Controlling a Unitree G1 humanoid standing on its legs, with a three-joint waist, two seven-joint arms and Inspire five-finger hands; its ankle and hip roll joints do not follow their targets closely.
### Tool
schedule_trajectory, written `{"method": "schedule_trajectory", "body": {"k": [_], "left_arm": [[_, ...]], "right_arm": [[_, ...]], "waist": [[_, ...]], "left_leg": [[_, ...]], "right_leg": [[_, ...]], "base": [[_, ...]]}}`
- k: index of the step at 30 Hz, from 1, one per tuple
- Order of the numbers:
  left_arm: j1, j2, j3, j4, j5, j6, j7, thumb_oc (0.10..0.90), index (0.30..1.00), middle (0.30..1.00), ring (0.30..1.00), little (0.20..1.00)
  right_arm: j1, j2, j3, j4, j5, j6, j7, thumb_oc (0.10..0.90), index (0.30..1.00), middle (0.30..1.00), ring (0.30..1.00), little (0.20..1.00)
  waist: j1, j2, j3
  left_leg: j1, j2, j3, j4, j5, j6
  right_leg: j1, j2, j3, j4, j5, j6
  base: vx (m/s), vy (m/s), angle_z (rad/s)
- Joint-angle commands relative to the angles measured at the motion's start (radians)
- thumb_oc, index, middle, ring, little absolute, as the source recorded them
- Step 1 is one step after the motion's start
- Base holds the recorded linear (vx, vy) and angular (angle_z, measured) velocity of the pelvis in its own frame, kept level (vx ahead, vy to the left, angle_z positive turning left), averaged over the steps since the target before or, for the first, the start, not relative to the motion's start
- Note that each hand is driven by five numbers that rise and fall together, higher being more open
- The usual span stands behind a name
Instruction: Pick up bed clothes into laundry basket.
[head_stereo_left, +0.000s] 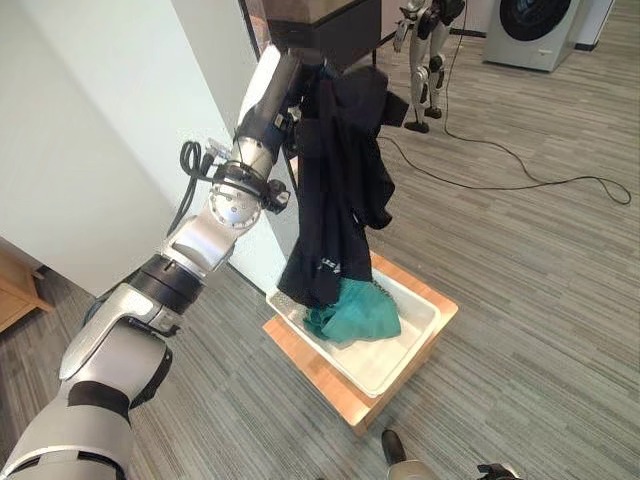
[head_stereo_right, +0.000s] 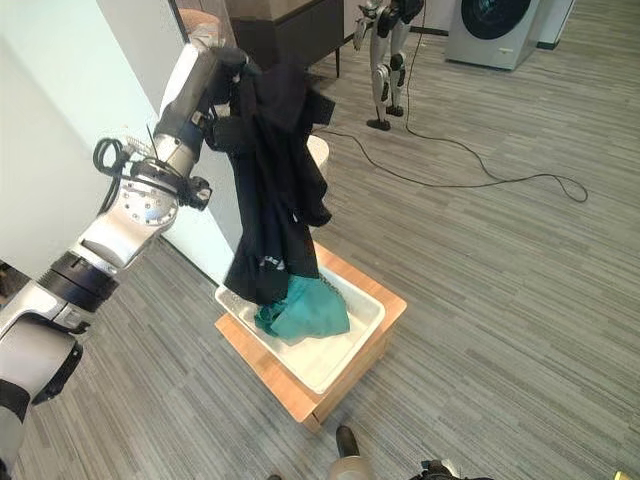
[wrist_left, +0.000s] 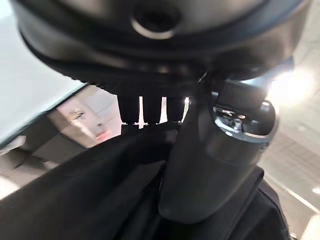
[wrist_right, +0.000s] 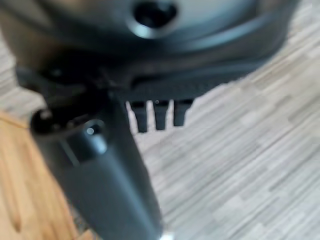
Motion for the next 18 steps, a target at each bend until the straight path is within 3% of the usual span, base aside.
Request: {"method": "schedule_trajectory", "body": {"k": [1,10,15,18], "left_arm": [[-0.146,0.035,0.110,0.033,-0.014,-0.051,0.054,0.400,0.300,0.300,0.300,0.300],[0.022,-0.075,0.114,-0.014,-0.002,-0.041,0.003,0.400,0.300,0.300,0.300,0.300],[0.084,-0.163,0.078,-0.022,0.007,-0.035,-0.029,0.400,0.300,0.300,0.300,0.300],[0.109,-0.245,0.041,0.012,0.090,-0.029,-0.040,0.400,0.300,0.300,0.300,0.300]], "right_arm": [[0.010,-0.029,0.032,0.046,0.013,0.017,-0.024,0.800,0.900,0.900,0.900,0.900],[0.031,-0.014,0.037,0.019,-0.007,0.021,-0.025,0.800,0.900,0.900,0.900,0.900],[0.026,-0.017,0.045,0.023,-0.026,0.033,-0.027,0.800,0.900,0.900,0.900,0.900],[0.011,-0.030,0.046,0.029,-0.037,0.031,-0.033,0.800,0.900,0.900,0.900,0.900]], "waist": [[0.004,-0.054,-0.059],[-0.013,-0.049,-0.039],[-0.032,-0.031,-0.030],[-0.054,-0.013,-0.021]], "left_leg": [[-0.059,0.037,-0.017,0.001,-0.031,-0.041],[-0.063,0.037,-0.007,0.001,-0.035,-0.039],[-0.063,0.033,-0.002,0.001,-0.038,-0.037],[-0.062,0.028,0.006,0.001,-0.042,-0.033]], "right_leg": [[0.096,-0.076,0.009,0.019,-0.143,0.082],[0.083,-0.077,0.024,0.021,-0.141,0.077],[0.080,-0.083,0.029,0.023,-0.143,0.077],[0.075,-0.089,0.040,0.024,-0.143,0.079]], "base": [[0.00,0.000,0.00],[0.00,0.000,0.00],[0.00,0.009,-0.01],[0.00,0.048,-0.05]]}}
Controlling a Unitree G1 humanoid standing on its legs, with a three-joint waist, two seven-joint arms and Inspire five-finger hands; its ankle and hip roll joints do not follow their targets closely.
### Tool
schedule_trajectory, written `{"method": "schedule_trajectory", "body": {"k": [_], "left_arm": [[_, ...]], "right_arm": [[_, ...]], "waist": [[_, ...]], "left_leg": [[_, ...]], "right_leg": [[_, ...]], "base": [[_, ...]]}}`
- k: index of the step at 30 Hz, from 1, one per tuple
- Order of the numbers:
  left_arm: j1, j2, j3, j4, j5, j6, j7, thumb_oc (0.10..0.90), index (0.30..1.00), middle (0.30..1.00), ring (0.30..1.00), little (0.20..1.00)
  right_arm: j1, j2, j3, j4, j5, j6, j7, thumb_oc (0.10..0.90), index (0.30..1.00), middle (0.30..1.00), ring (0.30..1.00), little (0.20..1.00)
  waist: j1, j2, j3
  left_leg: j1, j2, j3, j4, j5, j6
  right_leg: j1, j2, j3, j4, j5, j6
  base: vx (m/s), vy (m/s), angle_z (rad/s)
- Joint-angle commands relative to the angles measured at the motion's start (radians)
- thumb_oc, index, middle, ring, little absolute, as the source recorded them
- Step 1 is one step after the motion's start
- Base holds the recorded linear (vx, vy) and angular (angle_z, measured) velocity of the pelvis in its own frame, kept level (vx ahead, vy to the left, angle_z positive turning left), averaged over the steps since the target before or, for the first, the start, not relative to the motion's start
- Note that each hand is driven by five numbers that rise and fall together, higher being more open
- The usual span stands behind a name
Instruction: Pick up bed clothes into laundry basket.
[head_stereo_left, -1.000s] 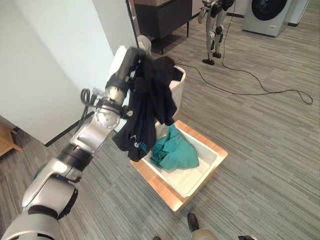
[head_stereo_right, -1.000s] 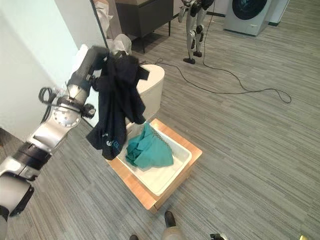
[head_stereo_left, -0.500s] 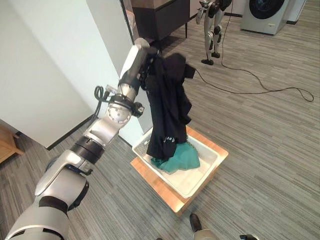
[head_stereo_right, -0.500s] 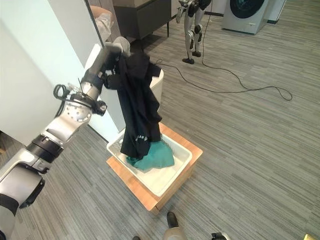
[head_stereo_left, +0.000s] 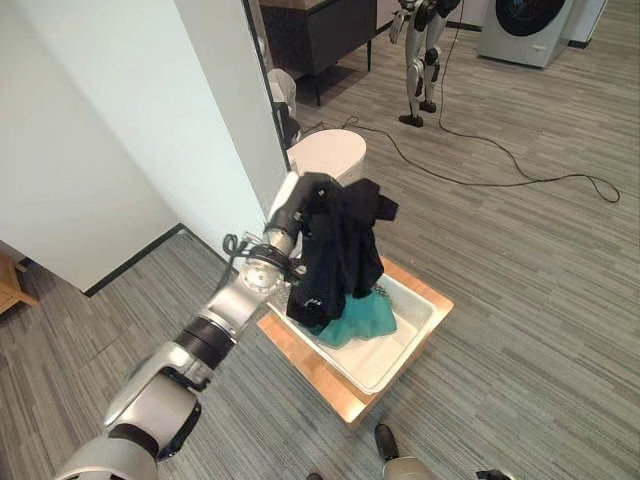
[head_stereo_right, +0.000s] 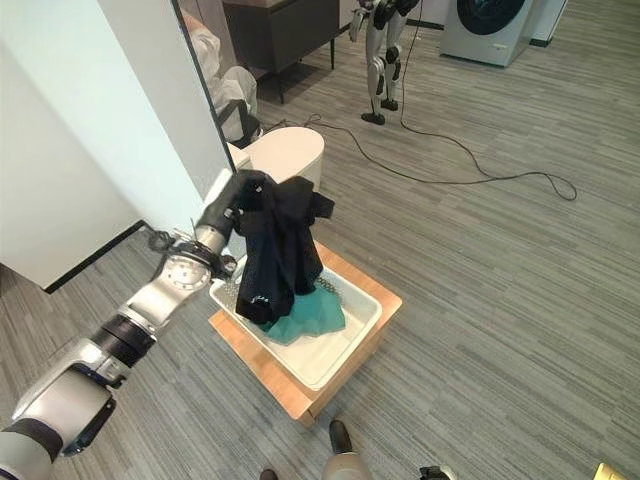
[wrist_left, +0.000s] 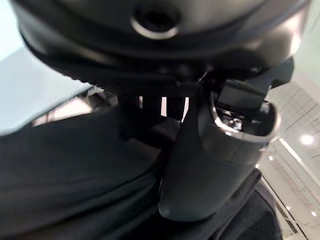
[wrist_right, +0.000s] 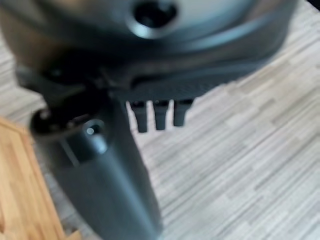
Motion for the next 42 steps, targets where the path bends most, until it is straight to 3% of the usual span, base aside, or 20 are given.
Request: {"method": "schedule_trajectory", "body": {"k": [1,5,10,15,18,19,20,21,30,31,34,36,38,42], "left_arm": [[-0.137,-0.028,0.051,0.017,0.083,-0.071,-0.002,0.400,0.300,0.300,0.300,0.300],[-0.146,-0.104,0.001,0.197,0.273,-0.032,0.051,0.400,0.300,0.300,0.300,0.300],[-0.156,-0.157,-0.021,0.369,0.337,-0.006,0.086,0.400,0.300,0.300,0.300,0.300],[-0.209,-0.222,-0.062,0.702,0.514,0.049,0.125,0.400,0.300,0.300,0.300,0.300],[-0.209,-0.230,-0.043,0.753,0.508,0.057,0.134,0.400,0.300,0.300,0.300,0.300],[-0.212,-0.230,-0.040,0.769,0.519,0.056,0.140,0.580,0.571,0.571,0.571,0.571],[-0.213,-0.237,-0.043,0.782,0.527,0.061,0.146,0.800,0.900,0.900,0.900,0.900],[-0.215,-0.238,-0.048,0.792,0.537,0.065,0.156,0.800,0.900,0.900,0.900,0.900],[-0.250,-0.198,-0.044,0.684,0.493,0.016,0.215,0.800,0.900,0.900,0.900,0.900],[-0.235,-0.177,-0.052,0.573,0.477,-0.013,0.215,0.800,0.900,0.900,0.900,0.900],[-0.209,-0.157,-0.049,0.482,0.452,-0.034,0.212,0.800,0.900,0.900,0.900,0.900],[-0.160,-0.138,-0.025,0.304,0.375,-0.062,0.207,0.800,0.900,0.900,0.900,0.900],[-0.144,-0.132,-0.015,0.255,0.348,-0.065,0.198,0.800,0.900,0.900,0.900,0.900],[-0.102,-0.088,0.022,0.069,0.250,-0.089,0.116,0.800,0.900,0.900,0.900,0.900]], "right_arm": [[0.001,-0.040,0.041,0.030,-0.027,0.011,-0.031,0.800,0.900,0.900,0.900,0.900],[-0.001,-0.052,0.043,0.022,-0.033,-0.004,-0.058,0.800,0.900,0.900,0.900,0.900],[0.005,-0.062,0.040,0.021,-0.027,-0.013,-0.077,0.800,0.900,0.900,0.900,0.900],[0.034,-0.051,0.041,0.061,-0.001,-0.033,-0.105,0.800,0.900,0.900,0.900,0.900],[0.039,-0.044,0.049,0.070,0.005,-0.035,-0.107,0.800,0.900,0.900,0.900,0.900],[0.040,-0.043,0.053,0.072,0.008,-0.040,-0.108,0.800,0.900,0.900,0.900,0.900],[0.024,-0.035,0.061,0.079,0.009,-0.037,-0.116,0.800,0.900,0.900,0.900,0.900],[0.006,-0.023,0.074,0.086,0.011,-0.036,-0.117,0.800,0.900,0.900,0.900,0.900],[-0.018,-0.013,0.101,0.063,0.011,-0.055,-0.132,0.800,0.900,0.900,0.900,0.900],[-0.017,-0.020,0.102,0.054,0.006,-0.057,-0.133,0.800,0.900,0.900,0.900,0.900],[-0.021,-0.021,0.099,0.049,0.004,-0.058,-0.129,0.800,0.900,0.900,0.900,0.900],[-0.043,-0.020,0.096,0.049,-0.001,-0.048,-0.120,0.800,0.900,0.900,0.900,0.900],[-0.051,-0.020,0.095,0.050,-0.001,-0.044,-0.118,0.800,0.900,0.900,0.900,0.900],[-0.093,-0.030,0.085,0.062,-0.005,-0.016,-0.088,0.800,0.900,0.900,0.900,0.900]], "waist": [[-0.041,-0.001,-0.039],[-0.070,0.005,-0.025],[-0.084,0.002,-0.014],[-0.087,-0.025,-0.012],[-0.087,-0.036,-0.009],[-0.087,-0.042,-0.008],[-0.082,-0.045,-0.007],[-0.078,-0.051,-0.007],[-0.059,-0.077,-0.023],[-0.054,-0.082,-0.025],[-0.047,-0.084,-0.030],[-0.029,-0.086,-0.043],[-0.023,-0.086,-0.046],[0.013,-0.083,-0.059]], "left_leg": [[-0.062,0.035,-0.008,0.001,-0.039,-0.038],[-0.070,0.031,0.003,0.001,-0.041,-0.034],[-0.096,0.030,0.014,0.001,-0.037,-0.032],[-0.148,0.038,0.021,0.001,-0.020,-0.033],[-0.164,0.040,0.023,0.001,-0.015,-0.034],[-0.171,0.042,0.025,0.001,-0.012,-0.035],[-0.177,0.041,0.025,0.001,-0.012,-0.035],[-0.190,0.042,0.026,0.001,-0.008,-0.036],[-0.214,0.047,0.036,0.001,-0.007,-0.037],[-0.202,0.049,0.033,0.001,-0.010,-0.038],[-0.189,0.051,0.031,0.001,-0.013,-0.038],[-0.167,0.050,0.017,0.001,-0.019,-0.038],[-0.161,0.049,0.013,0.001,-0.020,-0.038],[-0.140,0.050,-0.005,0.001,-0.024,-0.039]], "right_leg": [[0.082,-0.084,0.021,0.025,-0.142,0.076],[0.058,-0.086,0.036,0.032,-0.138,0.079],[0.020,-0.085,0.052,0.033,-0.123,0.085],[-0.036,-0.076,0.051,0.031,-0.106,0.092],[-0.052,-0.073,0.051,0.030,-0.101,0.092],[-0.061,-0.073,0.050,0.029,-0.096,0.092],[-0.065,-0.072,0.049,0.028,-0.094,0.092],[-0.076,-0.073,0.046,0.023,-0.090,0.093],[-0.100,-0.066,0.045,0.011,-0.080,0.095],[-0.083,-0.066,0.043,0.010,-0.086,0.094],[-0.066,-0.066,0.039,0.010,-0.093,0.092],[-0.030,-0.067,0.022,0.009,-0.104,0.088],[-0.021,-0.066,0.018,0.009,-0.107,0.086],[0.014,-0.069,0.000,0.008,-0.115,0.080]], "base": [[0.00,0.023,-0.08],[0.00,0.032,-0.13],[-0.02,0.013,-0.16],[-0.03,-0.018,-0.19],[-0.03,-0.030,-0.05],[0.00,0.000,0.00],[-0.04,-0.033,-0.01],[0.00,0.000,0.00],[-0.01,-0.018,-0.01],[0.00,0.000,0.00],[0.01,-0.010,0.00],[0.05,-0.027,0.05],[0.02,-0.009,0.17],[0.03,-0.003,0.17]]}}
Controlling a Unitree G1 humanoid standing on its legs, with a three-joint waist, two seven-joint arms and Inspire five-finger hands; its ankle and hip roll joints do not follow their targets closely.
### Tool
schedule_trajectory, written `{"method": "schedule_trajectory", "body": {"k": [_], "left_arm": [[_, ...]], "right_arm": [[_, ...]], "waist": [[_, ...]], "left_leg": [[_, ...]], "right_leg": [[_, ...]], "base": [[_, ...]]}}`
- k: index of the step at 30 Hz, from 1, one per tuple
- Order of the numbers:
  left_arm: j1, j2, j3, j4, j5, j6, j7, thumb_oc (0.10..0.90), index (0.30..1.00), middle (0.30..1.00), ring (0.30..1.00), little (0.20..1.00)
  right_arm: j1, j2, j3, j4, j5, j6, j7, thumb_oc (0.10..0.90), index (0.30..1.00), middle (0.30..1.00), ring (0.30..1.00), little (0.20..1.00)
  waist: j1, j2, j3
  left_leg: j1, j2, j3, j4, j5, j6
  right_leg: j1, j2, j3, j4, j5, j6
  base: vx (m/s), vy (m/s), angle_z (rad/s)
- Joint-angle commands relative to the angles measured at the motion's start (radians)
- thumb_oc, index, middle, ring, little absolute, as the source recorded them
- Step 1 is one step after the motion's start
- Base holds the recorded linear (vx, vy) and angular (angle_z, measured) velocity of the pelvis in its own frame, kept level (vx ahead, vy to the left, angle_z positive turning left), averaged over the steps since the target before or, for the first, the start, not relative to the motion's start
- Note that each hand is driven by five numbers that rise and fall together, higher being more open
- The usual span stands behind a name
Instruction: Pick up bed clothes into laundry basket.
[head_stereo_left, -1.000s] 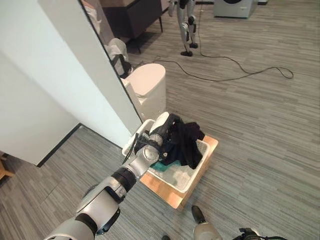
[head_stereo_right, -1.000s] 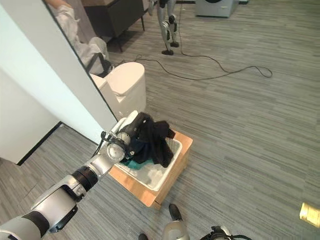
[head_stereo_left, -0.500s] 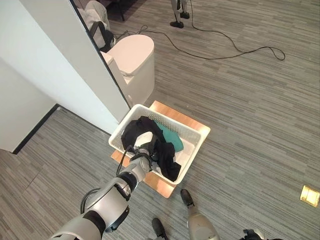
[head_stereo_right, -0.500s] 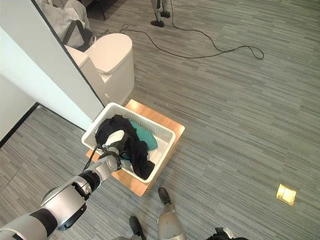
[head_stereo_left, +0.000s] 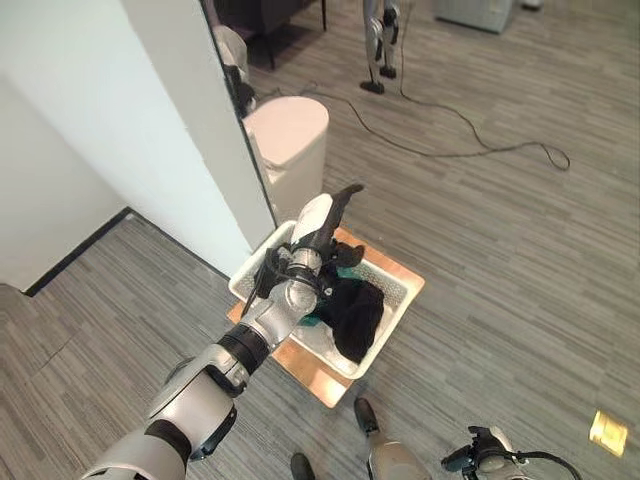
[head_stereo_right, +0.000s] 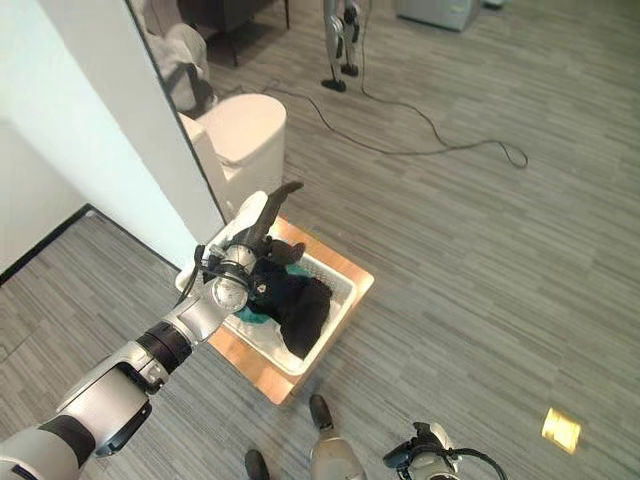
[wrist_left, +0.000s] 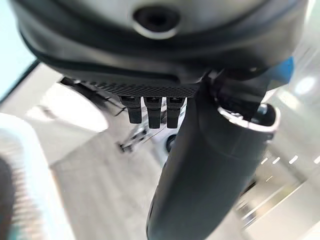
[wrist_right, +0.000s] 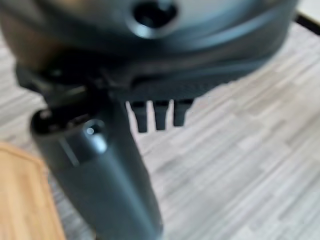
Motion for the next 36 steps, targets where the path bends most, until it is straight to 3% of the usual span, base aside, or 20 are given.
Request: {"method": "schedule_trajectory", "body": {"k": [1,4,8,9,10,11,12,15,17,20,22,25,27,29,30,31,33,34,36], "left_arm": [[-0.063,0.030,0.071,-0.063,-0.056,-0.085,-0.015,0.800,0.900,0.900,0.900,0.900],[-0.016,0.089,0.116,-0.197,-0.177,-0.110,-0.072,0.800,0.900,0.900,0.900,0.900],[0.155,0.197,0.269,-0.435,-0.272,-0.162,-0.060,0.800,0.900,0.900,0.900,0.900],[0.315,0.223,0.391,-0.535,-0.284,-0.182,-0.030,0.800,0.900,0.900,0.900,0.900],[0.319,0.223,0.394,-0.539,-0.283,-0.179,-0.031,0.800,0.900,0.900,0.900,0.900],[0.401,0.219,0.446,-0.556,-0.265,-0.189,-0.017,0.800,0.900,0.900,0.900,0.900],[0.546,0.226,0.552,-0.537,-0.217,-0.193,0.003,0.800,0.900,0.900,0.900,0.900],[0.751,0.203,0.663,-0.501,-0.155,-0.169,-0.003,0.800,0.900,0.900,0.900,0.900],[0.843,0.217,0.697,-0.480,-0.093,-0.158,-0.001,0.800,0.900,0.900,0.900,0.900],[0.924,0.217,0.755,-0.461,-0.101,-0.159,0.008,0.800,0.900,0.900,0.900,0.900],[0.936,0.210,0.775,-0.464,-0.112,-0.159,0.016,0.800,0.900,0.900,0.900,0.900],[0.927,0.211,0.789,-0.456,-0.108,-0.164,0.055,0.800,0.900,0.900,0.900,0.900],[0.887,0.229,0.763,-0.457,-0.095,-0.168,0.074,0.800,0.900,0.900,0.900,0.900],[0.846,0.245,0.737,-0.467,-0.087,-0.180,0.077,0.800,0.900,0.900,0.900,0.900],[0.827,0.247,0.727,-0.467,-0.092,-0.187,0.075,0.800,0.900,0.900,0.900,0.900],[0.823,0.238,0.725,-0.487,-0.137,-0.218,0.064,0.800,0.900,0.900,0.900,0.900],[0.828,0.225,0.733,-0.498,-0.164,-0.230,0.067,0.800,0.900,0.900,0.900,0.900],[0.846,0.191,0.741,-0.523,-0.245,-0.252,0.059,0.800,0.900,0.900,0.900,0.900],[0.853,0.171,0.739,-0.528,-0.267,-0.259,0.050,0.800,0.900,0.900,0.900,0.900]], "right_arm": [[0.030,-0.038,0.027,0.061,-0.007,0.027,-0.001,0.800,0.900,0.900,0.900,0.900],[0.006,-0.054,0.013,0.063,-0.001,0.038,0.010,0.800,0.900,0.900,0.900,0.900],[-0.050,-0.092,-0.015,-0.006,-0.005,0.023,-0.028,0.800,0.900,0.900,0.900,0.900],[-0.072,-0.126,-0.033,-0.184,-0.026,-0.015,-0.101,0.800,0.900,0.900,0.900,0.900],[-0.070,-0.126,-0.031,-0.187,-0.027,-0.013,-0.101,0.800,0.900,0.900,0.900,0.900],[-0.072,-0.150,-0.034,-0.320,-0.070,-0.033,-0.142,0.800,0.900,0.900,0.900,0.900],[-0.002,-0.213,-0.087,-0.640,-0.176,-0.082,-0.157,0.800,0.900,0.900,0.900,0.900],[0.220,-0.285,-0.213,-1.102,-0.453,-0.139,-0.183,0.800,0.900,0.900,0.900,0.900],[0.292,-0.299,-0.263,-1.304,-0.538,-0.172,-0.178,0.800,0.900,0.900,0.900,0.900],[0.290,-0.284,-0.250,-1.467,-0.571,-0.199,-0.142,0.800,0.900,0.900,0.900,0.900],[0.284,-0.271,-0.241,-1.502,-0.563,-0.206,-0.132,0.800,0.900,0.900,0.900,0.900],[0.238,-0.253,-0.170,-1.544,-0.518,-0.239,-0.098,0.800,0.900,0.900,0.900,0.900],[0.193,-0.258,-0.141,-1.535,-0.492,-0.250,-0.110,0.800,0.900,0.900,0.900,0.900],[0.138,-0.280,-0.117,-1.527,-0.491,-0.253,-0.125,0.800,0.900,0.900,0.900,0.900],[0.100,-0.288,-0.101,-1.517,-0.485,-0.257,-0.129,0.800,0.900,0.900,0.900,0.900],[0.025,-0.283,-0.085,-1.539,-0.472,-0.267,-0.149,0.800,0.900,0.900,0.900,0.900],[-0.005,-0.278,-0.075,-1.535,-0.471,-0.269,-0.158,0.800,0.900,0.900,0.900,0.900],[-0.056,-0.284,-0.040,-1.520,-0.465,-0.268,-0.162,0.800,0.900,0.900,0.900,0.900],[-0.090,-0.290,-0.015,-1.503,-0.471,-0.266,-0.165,0.800,0.900,0.900,0.900,0.900]], "waist": [[0.019,-0.010,-0.054],[0.042,-0.010,-0.061],[0.087,-0.018,-0.067],[0.104,-0.025,-0.060],[0.103,-0.024,-0.062],[0.114,-0.027,-0.062],[0.120,-0.034,-0.060],[0.118,-0.034,-0.063],[0.125,-0.036,-0.066],[0.148,-0.034,-0.060],[0.154,-0.032,-0.055],[0.183,-0.018,-0.019],[0.179,-0.014,-0.010],[0.171,-0.009,-0.009],[0.172,-0.009,-0.007],[0.214,-0.008,-0.002],[0.224,-0.002,0.005],[0.244,0.003,0.024],[0.249,0.008,0.036]], "left_leg": [[-0.083,0.056,-0.056,0.005,-0.023,-0.046],[-0.073,0.057,-0.065,0.005,-0.024,-0.047],[-0.061,0.060,-0.079,0.005,-0.025,-0.049],[-0.049,0.061,-0.080,0.005,-0.032,-0.049],[-0.053,0.061,-0.080,0.005,-0.028,-0.050],[-0.049,0.062,-0.078,0.005,-0.029,-0.049],[-0.046,0.065,-0.076,0.005,-0.022,-0.047],[-0.039,0.068,-0.074,0.005,-0.031,-0.040],[-0.040,0.070,-0.080,0.005,-0.030,-0.039],[-0.050,0.072,-0.099,0.005,-0.020,-0.036],[-0.058,0.072,-0.106,0.005,-0.014,-0.034],[-0.087,0.067,-0.166,0.005,0.016,-0.032],[-0.125,0.052,-0.242,0.005,0.046,-0.036],[-0.162,0.037,-0.320,0.005,0.079,-0.040],[-0.176,0.032,-0.331,0.005,0.087,-0.042],[-0.220,0.028,-0.356,0.005,0.113,-0.049],[-0.245,0.020,-0.384,0.005,0.132,-0.055],[-0.290,0.003,-0.393,0.007,0.140,-0.071],[-0.304,-0.003,-0.373,0.012,0.131,-0.066]], "right_leg": [[0.094,-0.068,-0.030,0.007,-0.141,0.066],[0.111,-0.069,-0.039,0.006,-0.147,0.064],[0.134,-0.067,-0.053,0.013,-0.159,0.055],[0.145,-0.066,-0.054,0.017,-0.166,0.054],[0.141,-0.065,-0.054,0.017,-0.161,0.053],[0.144,-0.064,-0.055,0.017,-0.163,0.051],[0.145,-0.060,-0.055,0.020,-0.160,0.047],[0.152,-0.059,-0.062,0.022,-0.171,0.045],[0.151,-0.059,-0.072,0.033,-0.180,0.046],[0.124,-0.058,-0.100,0.108,-0.207,0.046],[0.098,-0.052,-0.106,0.161,-0.223,0.047],[0.031,-0.023,-0.092,0.336,-0.270,0.059],[0.016,0.020,0.015,0.411,-0.320,0.049],[0.022,0.093,0.215,0.442,-0.353,0.030],[0.030,0.118,0.275,0.420,-0.355,0.019],[0.084,0.117,0.298,0.316,-0.373,-0.024],[0.103,0.113,0.275,0.263,-0.362,-0.029],[0.125,0.120,0.254,0.205,-0.344,-0.050],[0.129,0.124,0.228,0.180,-0.324,-0.051]], "base": [[0.02,-0.002,0.14],[0.01,-0.002,0.19],[0.01,0.000,0.01],[0.00,0.013,0.06],[0.00,0.000,0.00],[-0.02,0.027,-0.03],[-0.01,0.058,-0.06],[0.03,0.058,0.00],[0.00,0.039,0.12],[-0.05,0.028,0.28],[-0.08,0.018,0.31],[-0.12,-0.036,0.31],[-0.09,-0.148,0.95],[-0.09,-0.170,1.55],[-0.22,-0.300,1.98],[-0.18,-0.246,1.66],[-0.19,-0.295,0.79],[-0.23,-0.299,0.81],[-0.35,-0.217,1.38]]}}
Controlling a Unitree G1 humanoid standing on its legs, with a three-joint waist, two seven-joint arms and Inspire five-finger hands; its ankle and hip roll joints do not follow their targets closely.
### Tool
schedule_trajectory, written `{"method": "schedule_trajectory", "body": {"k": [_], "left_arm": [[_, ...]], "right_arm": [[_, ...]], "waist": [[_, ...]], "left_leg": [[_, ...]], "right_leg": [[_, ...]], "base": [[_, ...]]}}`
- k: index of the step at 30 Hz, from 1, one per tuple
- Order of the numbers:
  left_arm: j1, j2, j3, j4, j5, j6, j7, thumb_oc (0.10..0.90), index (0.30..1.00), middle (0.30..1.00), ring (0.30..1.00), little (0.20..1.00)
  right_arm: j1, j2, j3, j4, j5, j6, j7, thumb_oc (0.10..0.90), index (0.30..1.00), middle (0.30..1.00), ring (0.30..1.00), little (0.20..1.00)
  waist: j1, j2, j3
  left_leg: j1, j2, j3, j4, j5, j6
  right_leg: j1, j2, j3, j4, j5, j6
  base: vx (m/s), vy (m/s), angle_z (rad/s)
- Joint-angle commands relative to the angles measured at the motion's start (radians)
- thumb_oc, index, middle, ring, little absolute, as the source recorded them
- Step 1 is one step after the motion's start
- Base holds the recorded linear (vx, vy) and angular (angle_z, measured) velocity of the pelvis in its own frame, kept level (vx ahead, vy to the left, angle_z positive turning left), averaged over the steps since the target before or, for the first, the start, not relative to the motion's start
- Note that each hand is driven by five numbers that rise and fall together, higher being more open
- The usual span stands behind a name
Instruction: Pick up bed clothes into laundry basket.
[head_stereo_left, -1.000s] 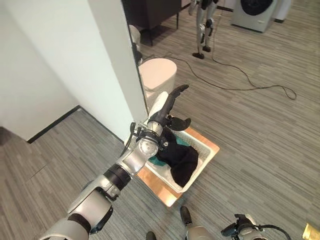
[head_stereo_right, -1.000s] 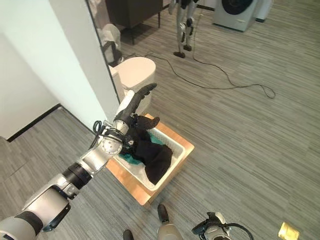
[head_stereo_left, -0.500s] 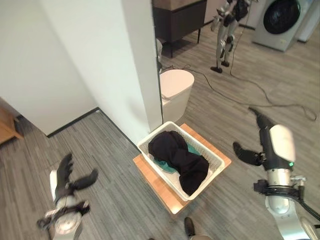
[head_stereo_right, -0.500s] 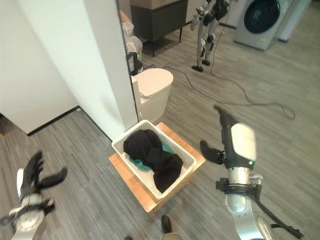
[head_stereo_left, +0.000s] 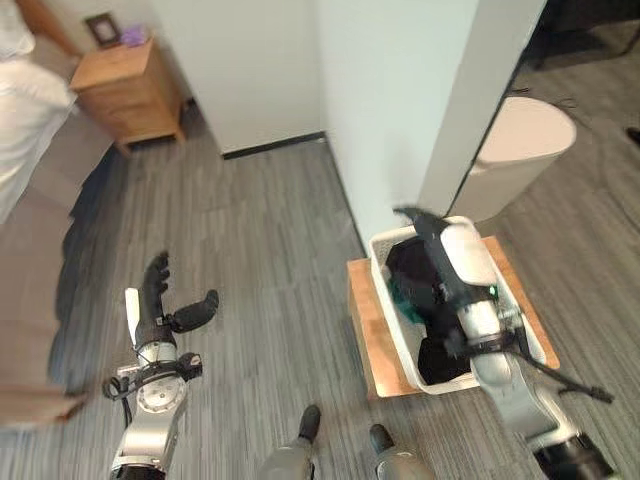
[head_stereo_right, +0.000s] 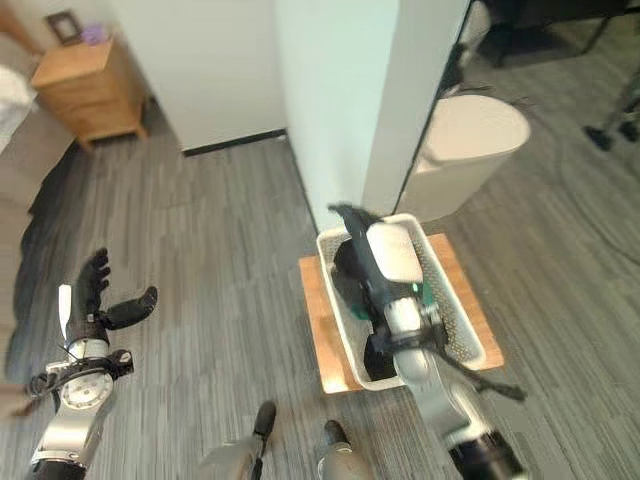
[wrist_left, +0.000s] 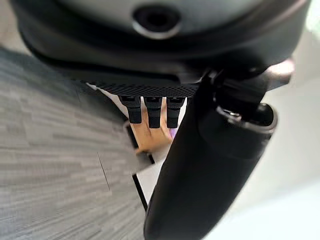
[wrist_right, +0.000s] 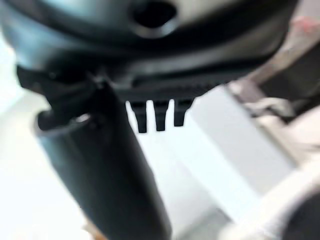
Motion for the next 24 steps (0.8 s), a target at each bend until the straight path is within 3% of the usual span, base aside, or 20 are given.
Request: {"method": "schedule_trajectory", "body": {"k": [1,3,4,6,7,8,9,11,12,13,14,16,18,20,21,23,24], "left_arm": [[0.027,0.053,0.024,-0.090,-0.064,-0.104,0.005,0.800,0.900,0.900,0.900,0.900],[0.054,0.052,0.024,-0.079,-0.073,-0.096,-0.011,0.800,0.900,0.900,0.900,0.900],[0.094,0.050,0.039,-0.066,-0.067,-0.085,-0.020,0.800,0.900,0.900,0.900,0.900],[0.110,0.051,0.046,-0.065,-0.065,-0.079,-0.031,0.800,0.900,0.900,0.900,0.900],[0.117,0.051,0.049,-0.059,-0.058,-0.075,-0.030,0.800,0.900,0.900,0.900,0.900],[0.132,0.048,0.050,-0.049,-0.067,-0.063,-0.039,0.800,0.900,0.900,0.900,0.900],[0.134,0.047,0.051,-0.050,-0.067,-0.062,-0.040,0.800,0.900,0.900,0.900,0.900],[0.141,0.045,0.051,-0.053,-0.066,-0.057,-0.046,0.800,0.900,0.900,0.900,0.900],[0.142,0.045,0.050,-0.054,-0.066,-0.056,-0.046,0.800,0.900,0.900,0.900,0.900],[0.136,0.042,0.043,-0.054,-0.069,-0.056,-0.050,0.800,0.900,0.900,0.900,0.900],[0.142,0.047,0.029,-0.062,-0.073,-0.039,-0.067,0.800,0.900,0.900,0.900,0.900],[0.158,0.053,0.032,-0.082,-0.060,-0.032,-0.076,0.800,0.900,0.900,0.900,0.900],[0.142,0.072,0.038,-0.083,-0.024,-0.027,-0.093,0.800,0.900,0.900,0.900,0.900],[0.142,0.084,0.051,-0.098,-0.010,-0.027,-0.098,0.800,0.900,0.900,0.900,0.900],[0.127,0.108,0.065,-0.115,0.007,-0.033,-0.091,0.800,0.900,0.900,0.900,0.900],[0.109,0.119,0.062,-0.119,0.006,-0.033,-0.084,0.800,0.900,0.900,0.900,0.900],[0.080,0.134,0.050,-0.132,0.002,-0.038,-0.083,0.800,0.900,0.900,0.900,0.900]], "right_arm": [[-0.110,-0.020,0.001,-0.077,0.016,-0.067,-0.057,0.800,0.900,0.900,0.900,0.900],[-0.114,-0.006,0.010,-0.080,0.017,-0.052,-0.054,0.800,0.900,0.900,0.900,0.900],[-0.092,0.003,0.004,-0.095,0.016,-0.055,-0.049,0.800,0.900,0.900,0.900,0.900],[-0.079,0.007,0.004,-0.096,0.013,-0.056,-0.045,0.800,0.900,0.900,0.900,0.900],[-0.069,0.009,0.001,-0.093,0.009,-0.058,-0.044,0.800,0.900,0.900,0.900,0.900],[-0.052,0.005,-0.009,-0.087,-0.004,-0.047,-0.048,0.800,0.900,0.900,0.900,0.900],[-0.051,0.005,-0.009,-0.088,-0.004,-0.047,-0.048,0.800,0.900,0.900,0.900,0.900],[-0.020,0.006,-0.035,-0.084,-0.011,-0.038,-0.053,0.800,0.900,0.900,0.900,0.900],[-0.019,0.006,-0.036,-0.084,-0.011,-0.038,-0.053,0.800,0.900,0.900,0.900,0.900],[-0.006,0.005,-0.054,-0.081,-0.009,-0.034,-0.059,0.800,0.900,0.900,0.900,0.900],[0.029,-0.003,-0.112,-0.069,0.011,-0.013,-0.071,0.800,0.900,0.900,0.900,0.900],[0.031,-0.009,-0.125,-0.077,0.010,-0.008,-0.068,0.800,0.900,0.900,0.900,0.900],[0.013,-0.005,-0.134,-0.059,0.001,0.000,-0.063,0.800,0.900,0.900,0.900,0.900],[-0.002,0.004,-0.133,-0.062,-0.004,0.002,-0.055,0.800,0.900,0.900,0.900,0.900],[-0.014,0.017,-0.128,-0.056,-0.007,0.006,-0.052,0.800,0.900,0.900,0.900,0.900],[-0.017,0.028,-0.129,-0.049,-0.007,0.008,-0.057,0.800,0.900,0.900,0.900,0.900],[0.012,0.029,-0.150,-0.041,-0.012,0.014,-0.056,0.800,0.900,0.900,0.900,0.900]], "waist": [[0.010,-0.079,-0.038],[0.006,-0.089,-0.037],[0.000,-0.110,-0.041],[-0.010,-0.115,-0.049],[-0.019,-0.122,-0.055],[-0.037,-0.123,-0.073],[-0.039,-0.124,-0.074],[-0.061,-0.116,-0.099],[-0.064,-0.115,-0.098],[-0.072,-0.115,-0.111],[-0.089,-0.109,-0.133],[-0.091,-0.099,-0.145],[-0.064,-0.100,-0.150],[-0.059,-0.109,-0.147],[-0.044,-0.121,-0.135],[-0.048,-0.137,-0.126],[-0.087,-0.146,-0.117]], "left_leg": [[-0.073,-0.028,0.254,-0.027,-0.103,0.050],[-0.063,-0.006,0.323,0.080,-0.116,0.051],[-0.022,0.000,0.341,0.171,-0.194,0.050],[-0.008,0.013,0.350,0.201,-0.216,0.051],[0.031,0.052,0.393,0.231,-0.240,0.052],[0.131,0.159,0.505,0.234,-0.248,0.037],[0.131,0.159,0.503,0.229,-0.241,0.036],[0.227,0.230,0.594,0.183,-0.230,-0.002],[0.231,0.231,0.591,0.177,-0.226,-0.003],[0.261,0.253,0.630,0.153,-0.218,-0.021],[0.296,0.298,0.726,0.072,-0.195,-0.056],[0.309,0.269,0.723,0.003,-0.197,-0.053],[0.285,0.199,0.664,-0.064,-0.199,-0.026],[0.274,0.170,0.643,-0.068,-0.213,-0.003],[0.260,0.137,0.605,-0.075,-0.227,0.018],[0.233,0.112,0.590,-0.078,-0.209,0.033],[0.213,0.078,0.506,-0.078,-0.214,0.052]], "right_leg": [[0.147,-0.095,-0.095,-0.193,-0.016,0.026],[0.138,-0.131,-0.182,-0.234,0.029,0.032],[0.132,-0.180,-0.268,-0.270,0.059,0.041],[0.135,-0.194,-0.309,-0.284,0.066,0.043],[0.131,-0.214,-0.357,-0.289,0.072,0.048],[0.116,-0.243,-0.470,-0.283,0.069,0.052],[0.116,-0.243,-0.472,-0.283,0.072,0.051],[0.109,-0.273,-0.583,-0.270,0.069,0.058],[0.113,-0.272,-0.587,-0.270,0.067,0.057],[0.108,-0.293,-0.639,-0.263,0.071,0.061],[0.119,-0.347,-0.774,-0.236,0.071,0.077],[0.123,-0.361,-0.793,-0.228,0.081,0.089],[0.119,-0.401,-0.821,-0.181,0.103,0.111],[0.106,-0.426,-0.815,-0.148,0.104,0.124],[0.088,-0.454,-0.774,-0.102,0.114,0.149],[0.067,-0.458,-0.736,-0.092,0.131,0.153],[0.047,-0.365,-0.503,-0.110,0.090,0.163]], "base": [[-0.48,-0.194,1.68],[-0.55,-0.161,2.05],[-0.47,-0.119,1.53],[-0.29,-0.079,1.71],[-0.37,-0.025,1.89],[-0.31,-0.001,1.42],[-0.26,0.046,1.80],[-0.13,0.060,1.61],[-0.16,0.066,1.42],[-0.22,0.148,1.72],[-0.24,0.270,1.54],[-0.12,0.272,2.36],[-0.11,0.298,2.36],[-0.07,0.174,0.29],[-0.17,0.139,0.76],[-0.15,0.117,1.14],[0.00,0.162,1.39]]}}
